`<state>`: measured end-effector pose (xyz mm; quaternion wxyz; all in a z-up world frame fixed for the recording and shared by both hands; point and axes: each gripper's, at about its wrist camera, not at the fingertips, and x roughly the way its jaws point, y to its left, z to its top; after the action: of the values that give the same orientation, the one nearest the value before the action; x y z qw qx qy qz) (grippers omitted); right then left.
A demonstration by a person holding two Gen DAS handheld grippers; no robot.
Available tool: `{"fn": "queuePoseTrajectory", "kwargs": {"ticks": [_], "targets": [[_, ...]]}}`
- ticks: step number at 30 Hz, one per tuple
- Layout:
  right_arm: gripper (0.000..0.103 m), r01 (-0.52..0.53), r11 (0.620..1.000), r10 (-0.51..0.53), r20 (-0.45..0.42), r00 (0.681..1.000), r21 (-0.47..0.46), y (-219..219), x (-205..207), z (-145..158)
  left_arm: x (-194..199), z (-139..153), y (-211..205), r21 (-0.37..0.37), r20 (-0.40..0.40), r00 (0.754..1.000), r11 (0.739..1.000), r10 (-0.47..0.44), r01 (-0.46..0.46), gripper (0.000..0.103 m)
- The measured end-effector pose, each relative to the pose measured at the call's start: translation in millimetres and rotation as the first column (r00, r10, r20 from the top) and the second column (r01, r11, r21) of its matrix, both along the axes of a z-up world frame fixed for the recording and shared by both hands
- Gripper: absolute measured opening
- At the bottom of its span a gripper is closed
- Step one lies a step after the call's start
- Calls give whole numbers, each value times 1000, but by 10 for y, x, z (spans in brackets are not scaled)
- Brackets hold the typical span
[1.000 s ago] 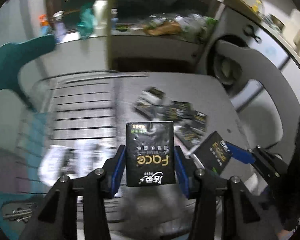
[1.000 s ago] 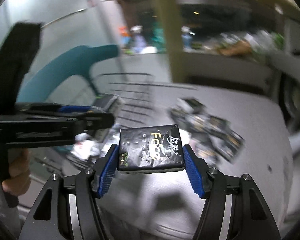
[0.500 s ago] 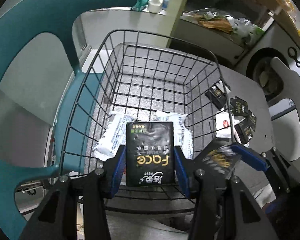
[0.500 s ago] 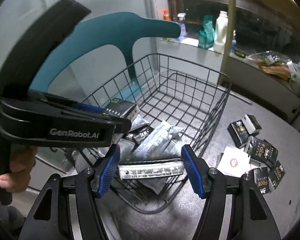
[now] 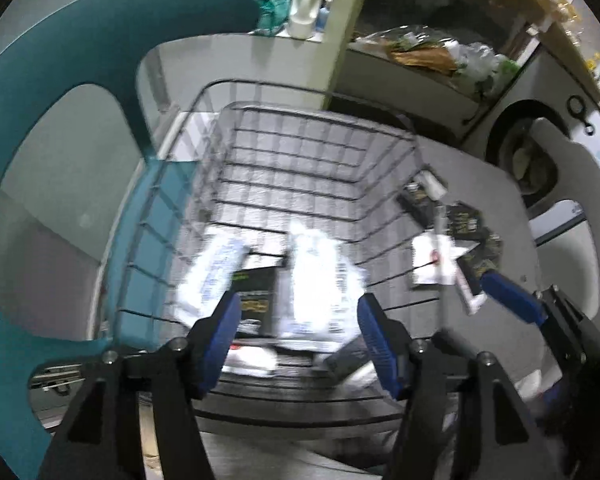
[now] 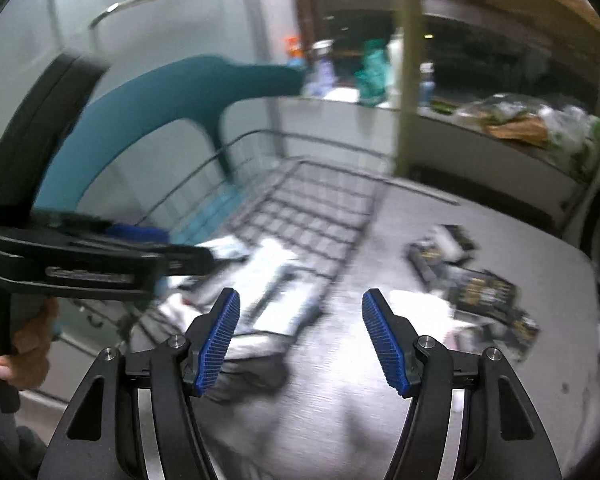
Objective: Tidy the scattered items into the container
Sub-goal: 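Grasp a black Face pack with the right gripper while the left grasps a white sachet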
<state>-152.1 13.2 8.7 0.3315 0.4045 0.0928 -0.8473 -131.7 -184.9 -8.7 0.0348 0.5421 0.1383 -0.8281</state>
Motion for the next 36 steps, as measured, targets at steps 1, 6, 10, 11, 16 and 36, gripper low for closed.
{"fn": "queuePoseTrajectory", "kwargs": {"ticks": [1,6,10,11,16,36], "targets": [[64,29,1000,-29,-8,1000,2,141,-46,10,-19,33,74,17,-11,1000,1000,-13,14,66],[64,172,983,-171,-20,985,65,809,-319,-219,-183,209,749,22,-51,990,991,-129,131,66],[64,204,970,-209,31,977,131,1090,-499,-662,-320,147,1306,39,-41,975,975,-217,218,66],[64,206,970,-214,48,976,133,1147,-537,-758,-350,89,1414,44,-29,972,972,-231,232,66],[64,188,974,-200,89,976,123,1176,-702,-1034,-433,-206,1666,46,34,965,965,-260,259,66],[46,237,967,-250,172,953,95,1712,-652,-1235,-1044,-799,1946,-6,118,964,970,-240,242,66]]}}
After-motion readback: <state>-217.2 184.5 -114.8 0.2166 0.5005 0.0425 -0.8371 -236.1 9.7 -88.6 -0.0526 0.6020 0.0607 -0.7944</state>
